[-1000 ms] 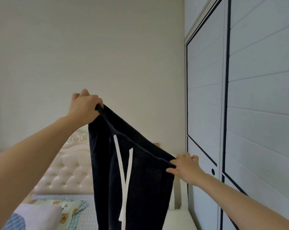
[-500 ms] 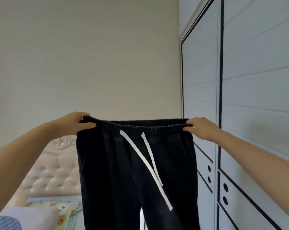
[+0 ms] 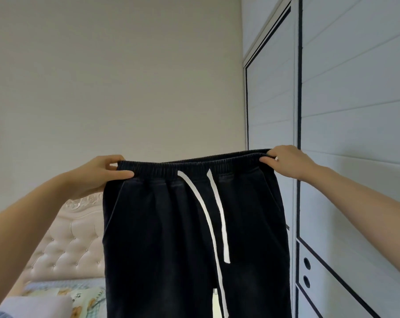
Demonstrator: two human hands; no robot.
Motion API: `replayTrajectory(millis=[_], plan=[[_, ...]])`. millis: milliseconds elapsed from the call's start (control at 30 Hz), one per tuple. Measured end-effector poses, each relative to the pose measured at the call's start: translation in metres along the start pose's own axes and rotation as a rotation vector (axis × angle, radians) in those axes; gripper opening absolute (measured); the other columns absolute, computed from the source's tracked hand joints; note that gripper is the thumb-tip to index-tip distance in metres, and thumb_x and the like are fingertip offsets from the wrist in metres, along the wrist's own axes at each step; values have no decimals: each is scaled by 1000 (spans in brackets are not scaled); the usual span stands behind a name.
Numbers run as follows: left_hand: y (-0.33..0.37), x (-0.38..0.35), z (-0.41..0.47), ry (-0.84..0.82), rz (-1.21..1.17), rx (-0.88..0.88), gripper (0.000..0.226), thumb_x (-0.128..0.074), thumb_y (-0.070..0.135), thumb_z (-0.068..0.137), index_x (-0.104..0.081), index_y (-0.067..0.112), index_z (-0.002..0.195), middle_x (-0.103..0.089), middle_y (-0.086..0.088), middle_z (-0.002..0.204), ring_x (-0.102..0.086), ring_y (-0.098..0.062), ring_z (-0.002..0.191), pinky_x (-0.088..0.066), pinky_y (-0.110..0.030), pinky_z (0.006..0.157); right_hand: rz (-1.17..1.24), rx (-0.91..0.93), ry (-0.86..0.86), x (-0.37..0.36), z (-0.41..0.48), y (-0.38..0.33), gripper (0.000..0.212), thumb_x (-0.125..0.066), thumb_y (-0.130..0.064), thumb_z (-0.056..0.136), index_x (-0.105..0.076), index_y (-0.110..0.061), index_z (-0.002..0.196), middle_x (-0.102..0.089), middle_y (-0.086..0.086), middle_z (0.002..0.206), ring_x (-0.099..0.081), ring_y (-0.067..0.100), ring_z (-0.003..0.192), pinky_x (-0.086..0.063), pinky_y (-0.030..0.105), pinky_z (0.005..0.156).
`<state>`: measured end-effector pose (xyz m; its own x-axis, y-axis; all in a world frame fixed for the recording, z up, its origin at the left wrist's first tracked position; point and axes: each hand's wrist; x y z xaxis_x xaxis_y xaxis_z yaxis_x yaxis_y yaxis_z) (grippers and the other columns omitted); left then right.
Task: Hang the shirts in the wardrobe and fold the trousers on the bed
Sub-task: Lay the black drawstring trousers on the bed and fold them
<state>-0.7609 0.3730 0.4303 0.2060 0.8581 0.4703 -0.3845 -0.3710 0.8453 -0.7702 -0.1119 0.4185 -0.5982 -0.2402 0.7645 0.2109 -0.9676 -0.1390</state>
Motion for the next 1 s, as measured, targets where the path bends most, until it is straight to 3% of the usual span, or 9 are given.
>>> replayTrajectory(millis=[167, 267, 333, 467, 600, 667, 767, 900, 1000], plan=[[-16, -5, -1, 211, 157, -68, 20, -74, 16, 85, -57, 7, 90, -72, -9, 86, -71, -20, 74, -56, -24, 59, 587, -17, -36, -3, -8, -2, 16, -62, -20, 94, -72, -21, 82, -69, -6, 72, -69, 13, 72, -61, 29, 67], [-21, -11, -1, 357, 249, -140, 22, -71, 21, 90, -50, 13, 88, -67, -5, 83, -66, -13, 72, -51, -22, 57, 598, -8, 17, -8, -7, -8, 18, -58, -17, 97, -68, -17, 83, -69, 2, 80, -69, 18, 78, -60, 26, 67], [-23, -13, -2, 411, 366, -164, 25, -67, 27, 93, -46, 16, 87, -60, -5, 83, -59, -16, 73, -46, -28, 58, 604, -15, 53, -15, -5, -16, 19, -54, -16, 98, -65, -16, 83, -65, 4, 82, -67, 21, 84, -59, 23, 65], [-25, -17, -8, 514, 612, -136, 32, -61, 41, 94, -35, 24, 86, -57, -8, 78, -56, -23, 67, -39, -33, 51, 584, -54, 198, -35, -2, -27, 18, -49, -18, 101, -63, -10, 94, -65, 7, 87, -63, 27, 85, -57, 32, 76], [-8, -28, -23, 620, 739, -225, 37, -54, 50, 94, -27, 25, 86, -56, -10, 64, -54, -30, 52, -41, -40, 42, 628, -60, 401, -46, 1, -40, 19, -43, -17, 103, -56, -17, 89, -59, -2, 75, -53, 15, 68, -40, 10, 59], [10, -31, -33, 672, 813, -267, 38, -51, 52, 94, -25, 25, 88, -54, -10, 59, -52, -32, 48, -43, -45, 41, 648, -60, 453, -42, 5, -45, 18, -40, -17, 103, -53, -17, 91, -57, 0, 80, -51, 15, 72, -38, 13, 60], [35, -35, -46, 826, 948, -320, 34, -49, 48, 97, -24, 26, 93, -49, -3, 56, -46, -26, 44, -33, -34, 40, 690, -60, 515, -31, 11, -53, 13, -37, -17, 103, -48, -17, 97, -57, 4, 94, -51, 15, 83, -38, 20, 67], [63, -51, -58, 1008, 796, -369, 24, -45, 33, 103, -23, 28, 96, -48, -2, 67, -47, -29, 54, -30, -34, 45, 712, -35, 587, -9, 21, -67, 11, -36, -17, 104, -47, -17, 104, -55, 4, 101, -49, 11, 82, -38, 19, 67], [90, -59, -70, 1091, 790, -388, 17, -43, 31, 104, -27, 26, 101, -46, 5, 71, -45, -22, 57, -29, -33, 46, 732, -48, 652, 7, 24, -75, 15, -36, -17, 104, -49, -13, 111, -55, 4, 105, -50, 13, 83, -45, 30, 73]])
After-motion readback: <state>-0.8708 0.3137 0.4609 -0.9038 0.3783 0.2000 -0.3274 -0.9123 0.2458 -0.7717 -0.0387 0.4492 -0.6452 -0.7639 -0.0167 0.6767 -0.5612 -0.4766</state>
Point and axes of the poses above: each hand's wrist, its own z-axis towards the middle knuckle, its own x-axis out of the back of the hand, y = z × x
